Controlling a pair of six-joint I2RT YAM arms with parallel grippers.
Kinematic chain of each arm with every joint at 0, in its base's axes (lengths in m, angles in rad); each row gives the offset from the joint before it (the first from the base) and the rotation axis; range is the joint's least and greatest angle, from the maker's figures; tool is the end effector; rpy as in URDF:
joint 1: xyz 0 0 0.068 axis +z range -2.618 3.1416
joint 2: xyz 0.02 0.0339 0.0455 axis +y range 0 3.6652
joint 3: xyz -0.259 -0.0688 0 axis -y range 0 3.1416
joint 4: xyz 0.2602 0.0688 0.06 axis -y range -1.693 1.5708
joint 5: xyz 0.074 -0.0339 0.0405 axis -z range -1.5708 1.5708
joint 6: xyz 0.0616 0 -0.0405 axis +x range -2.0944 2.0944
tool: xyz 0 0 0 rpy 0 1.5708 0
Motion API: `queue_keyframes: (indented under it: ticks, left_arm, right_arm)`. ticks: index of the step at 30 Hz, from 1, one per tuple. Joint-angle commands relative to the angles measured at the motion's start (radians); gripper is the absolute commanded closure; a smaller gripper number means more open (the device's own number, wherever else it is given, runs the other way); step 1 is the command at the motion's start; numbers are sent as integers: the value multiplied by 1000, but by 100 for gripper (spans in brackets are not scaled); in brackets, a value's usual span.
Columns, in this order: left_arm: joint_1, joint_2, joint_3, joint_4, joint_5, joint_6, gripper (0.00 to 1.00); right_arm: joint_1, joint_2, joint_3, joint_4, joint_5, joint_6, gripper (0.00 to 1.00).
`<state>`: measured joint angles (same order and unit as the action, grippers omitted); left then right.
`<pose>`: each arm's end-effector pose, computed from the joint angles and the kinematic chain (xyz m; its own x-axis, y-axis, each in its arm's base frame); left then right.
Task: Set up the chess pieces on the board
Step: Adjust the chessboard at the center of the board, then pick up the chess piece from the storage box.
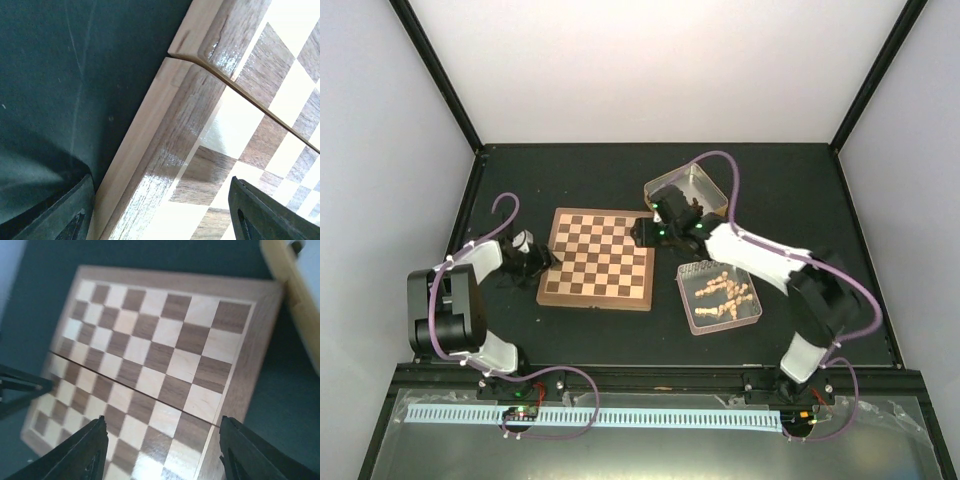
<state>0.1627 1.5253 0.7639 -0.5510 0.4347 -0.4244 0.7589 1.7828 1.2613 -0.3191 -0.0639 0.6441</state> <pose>0.2718 0.0183 0.1106 -0.8526 -0.5184 -0.0652 -0.4300 0.7670 -0.4763 0.3023 0.2921 0.1882 -0.8632 0.0073 -0.5048 -0.2492 0.8634 0.4386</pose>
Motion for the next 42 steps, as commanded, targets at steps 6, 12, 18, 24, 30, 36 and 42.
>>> queue_keyframes:
  ticks: [6,12,18,24,30,36,42]
  left_arm:
    - [-13,-90,-26,-71,-42,-13,24]
    - [-13,-198,-19,-101,-131,-10,23]
    - [-15,-362,2,-113,-104,9,23]
    - [-15,-443,20,-142,-81,51,22]
    - [-15,-443,17,-156,-59,62,22]
    - [-15,-437,19,-156,-47,64,22]
    - [-14,-451,15,-164,-47,71,22]
  right_arm:
    - [-107,-385,-268,-160,140,-19,35]
    - [-164,-496,-399,-296,240,-18,47]
    - [-197,-427,-415,-315,320,-25,62]
    - [-219,-339,-395,-296,312,-73,70]
    - [-240,-289,-408,-277,272,-78,74]
    - [-250,-256,-408,-256,265,-88,85]
    - [-251,-249,-406,-270,260,-90,79]
